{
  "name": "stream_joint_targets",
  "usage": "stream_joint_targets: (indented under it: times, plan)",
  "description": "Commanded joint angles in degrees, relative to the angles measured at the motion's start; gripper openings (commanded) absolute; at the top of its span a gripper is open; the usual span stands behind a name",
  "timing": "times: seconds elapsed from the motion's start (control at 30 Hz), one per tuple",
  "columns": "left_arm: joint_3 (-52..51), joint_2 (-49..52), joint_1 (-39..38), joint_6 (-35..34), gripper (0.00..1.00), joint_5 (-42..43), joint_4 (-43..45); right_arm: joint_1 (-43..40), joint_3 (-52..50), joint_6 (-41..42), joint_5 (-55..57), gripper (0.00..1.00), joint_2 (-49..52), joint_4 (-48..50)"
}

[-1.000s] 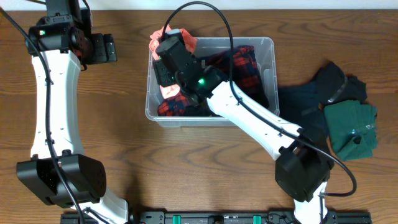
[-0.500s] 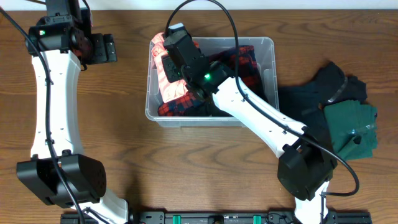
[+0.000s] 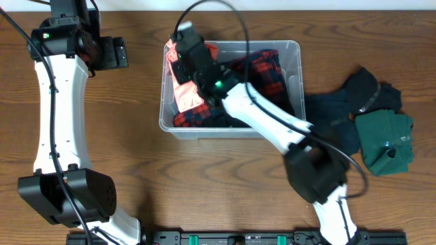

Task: Pack container
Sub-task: 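Lower the pink shirt into the bin and open the right gripper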

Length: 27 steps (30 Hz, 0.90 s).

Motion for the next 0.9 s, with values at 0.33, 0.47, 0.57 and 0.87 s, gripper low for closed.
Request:
stream_joint_targets:
  times: [0.33, 0.47, 0.57, 0.87]
  plan:
    - [-0.33, 0.37, 0.17, -0.46, 0.98, -0.28, -0.17, -1.22, 0.13, 0.50, -1.07, 0.09, 6.78, -1.75]
    - [-0.33, 0.37, 0.17, -0.44, 0.98, -0.28, -0.17, -2.05, 0.13, 0.48, -1.07, 0.17, 2.12, -1.95]
    - [-0.33, 0.37, 0.17, -0.44, 0.98, -0.28, -0.17, -2.99, 0.13, 0.46, -1.07, 0.34, -3.19, -2.25]
    - [-0.33, 0.37, 0.17, -0.46, 0.98, -0.28, -0.17, -8.66, 0.13, 0.46, -0.66, 0.99, -19.41, -12.85]
